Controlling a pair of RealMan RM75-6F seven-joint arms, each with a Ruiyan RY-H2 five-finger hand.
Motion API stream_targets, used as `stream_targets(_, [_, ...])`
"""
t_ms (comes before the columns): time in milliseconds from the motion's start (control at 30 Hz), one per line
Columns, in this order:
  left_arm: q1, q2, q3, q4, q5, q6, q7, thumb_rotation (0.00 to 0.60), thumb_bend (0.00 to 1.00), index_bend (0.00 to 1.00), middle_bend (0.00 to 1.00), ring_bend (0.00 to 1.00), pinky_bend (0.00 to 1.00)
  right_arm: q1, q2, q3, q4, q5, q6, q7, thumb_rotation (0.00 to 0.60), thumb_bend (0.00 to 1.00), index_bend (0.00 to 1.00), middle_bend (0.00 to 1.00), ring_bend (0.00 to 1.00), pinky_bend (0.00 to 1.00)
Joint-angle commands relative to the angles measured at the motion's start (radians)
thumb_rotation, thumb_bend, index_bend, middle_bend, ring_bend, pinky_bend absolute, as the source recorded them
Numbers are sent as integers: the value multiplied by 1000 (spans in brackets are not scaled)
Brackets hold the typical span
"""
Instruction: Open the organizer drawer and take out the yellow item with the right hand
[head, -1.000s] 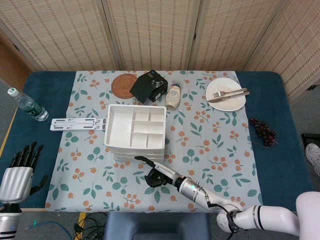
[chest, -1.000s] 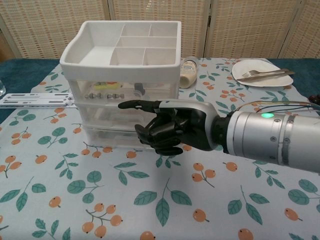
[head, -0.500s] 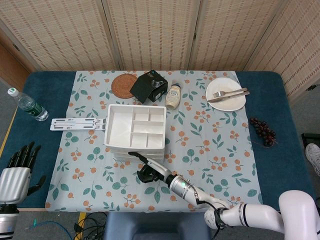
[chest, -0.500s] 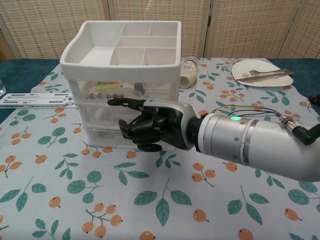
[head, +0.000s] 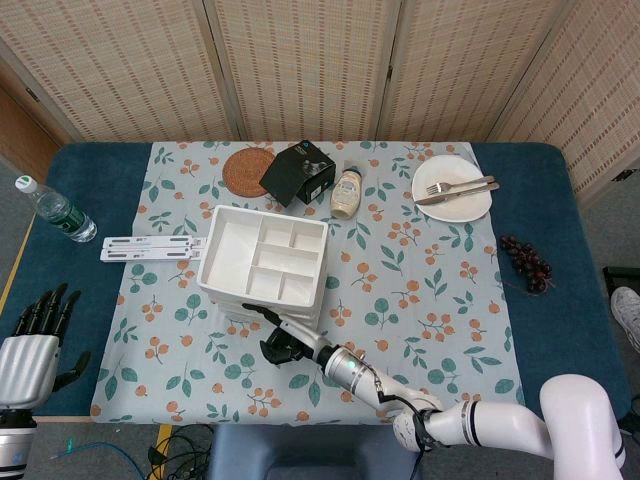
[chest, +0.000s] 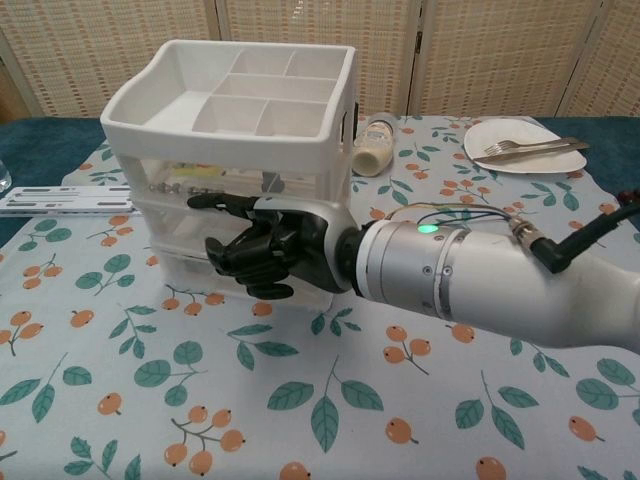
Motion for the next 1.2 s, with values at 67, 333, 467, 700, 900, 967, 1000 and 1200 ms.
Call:
stream_targets(67, [-1, 0, -1, -4, 1, 0, 5, 600, 290, 0, 0, 37, 129, 5, 2, 2, 1, 3, -10, -4, 600, 696, 0, 990, 1000, 927])
stream_targets(333, [-2, 1, -1, -12, 1, -2, 16, 600, 290, 0, 0, 37, 129, 9, 20, -8, -13, -8, -30, -12, 600, 696, 0, 990, 1000, 927])
stream_targets(467, [-2, 0, -1, -15, 2, -2, 20, 600, 290, 0, 0, 37, 129, 6, 35, -18, -31, -26, -37, -12, 600, 696, 0, 989, 1000, 927])
stream_targets(700, [-6, -2, -2, -21, 4, -6, 31, 600, 290, 0, 0, 37, 129, -8, 64, -40, -74, -66, -34, -2, 600, 696, 0, 987, 1000, 927])
stream_targets(900, [-7, -5, -1, -25, 5, -8, 39, 600, 290, 0, 0, 37, 129, -21, 87, -63, -107, -100, -24, 9, 600, 696, 0, 986, 1000, 927])
stream_targets(967, [-8, -5, -1, -27, 6, -9, 41, 600, 290, 0, 0, 37, 129, -24, 93, -69, -115, -110, -18, 12, 600, 696, 0, 986, 1000, 927])
stream_targets(1000, [-8, -5, 0, -28, 7, -9, 43, 600, 290, 0, 0, 37, 129, -27, 96, -73, -120, -115, -14, 15, 600, 696, 0, 986, 1000, 927])
stream_targets(1200, [-7, -5, 0, -32, 7, -8, 49, 600, 290, 0, 0, 37, 129, -52, 142, -109, -174, -164, 17, 17, 600, 695, 0, 983, 1000, 927])
